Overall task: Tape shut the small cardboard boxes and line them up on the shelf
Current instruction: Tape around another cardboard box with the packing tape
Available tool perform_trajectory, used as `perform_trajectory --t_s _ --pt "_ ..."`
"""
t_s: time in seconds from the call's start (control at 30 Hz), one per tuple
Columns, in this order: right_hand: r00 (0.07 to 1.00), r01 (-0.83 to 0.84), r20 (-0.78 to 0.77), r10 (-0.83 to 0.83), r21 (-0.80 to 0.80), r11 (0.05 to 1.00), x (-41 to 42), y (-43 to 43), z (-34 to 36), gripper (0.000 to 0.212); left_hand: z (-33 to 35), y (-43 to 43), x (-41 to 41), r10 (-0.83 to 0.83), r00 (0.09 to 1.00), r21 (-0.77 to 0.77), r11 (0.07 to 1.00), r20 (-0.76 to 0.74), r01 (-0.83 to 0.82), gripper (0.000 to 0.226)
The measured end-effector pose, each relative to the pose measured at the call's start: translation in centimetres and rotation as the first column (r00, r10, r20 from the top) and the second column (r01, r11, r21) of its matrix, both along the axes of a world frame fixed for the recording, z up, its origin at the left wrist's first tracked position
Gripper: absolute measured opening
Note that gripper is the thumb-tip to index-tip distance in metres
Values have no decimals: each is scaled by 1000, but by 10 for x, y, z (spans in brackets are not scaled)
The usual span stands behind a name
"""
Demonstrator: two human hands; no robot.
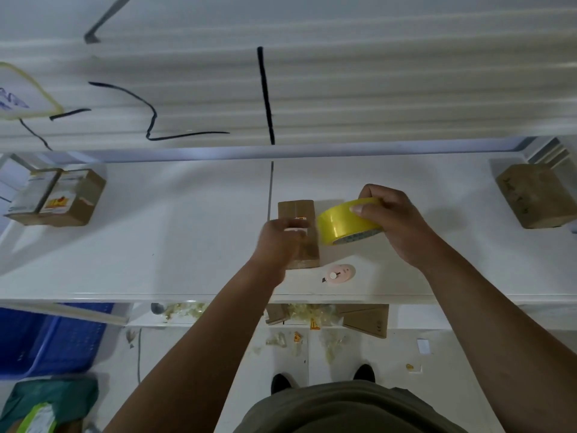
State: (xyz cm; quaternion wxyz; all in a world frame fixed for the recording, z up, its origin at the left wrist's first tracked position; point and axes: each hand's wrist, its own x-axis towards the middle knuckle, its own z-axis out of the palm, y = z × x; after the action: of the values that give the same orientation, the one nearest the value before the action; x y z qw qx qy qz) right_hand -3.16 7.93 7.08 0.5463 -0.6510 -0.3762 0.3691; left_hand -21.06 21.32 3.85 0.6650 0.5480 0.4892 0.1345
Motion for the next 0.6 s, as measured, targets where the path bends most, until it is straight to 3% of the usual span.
perform_trajectory --t_s 0.1,0.2,0.3,0.37,0.47,0.6 --pt "968 76 243 -55 -79 994 9 -2 -1 41 -3 20 -26 29 1000 70 997 -3 -29 29" --pt "975 68 216 -42 -116 991 8 2 -8 35 -7 26 -36 -36 999 53 998 40 34 34" --pt "975 78 218 -41 -163 984 7 13 -14 37 -11 35 -33 21 995 -72 997 100 -14 20" --pt "979 60 202 -19 -199 978 9 20 -18 36 -19 42 -30 55 998 66 996 12 -56 12" --pt "986 49 169 -7 -245 968 10 30 -26 39 -27 47 -27 169 976 335 935 -135 -116 19" --pt "864 214 502 26 -414 885 16 43 -30 43 -29 66 -32 266 945 393 903 -190 -175 16"
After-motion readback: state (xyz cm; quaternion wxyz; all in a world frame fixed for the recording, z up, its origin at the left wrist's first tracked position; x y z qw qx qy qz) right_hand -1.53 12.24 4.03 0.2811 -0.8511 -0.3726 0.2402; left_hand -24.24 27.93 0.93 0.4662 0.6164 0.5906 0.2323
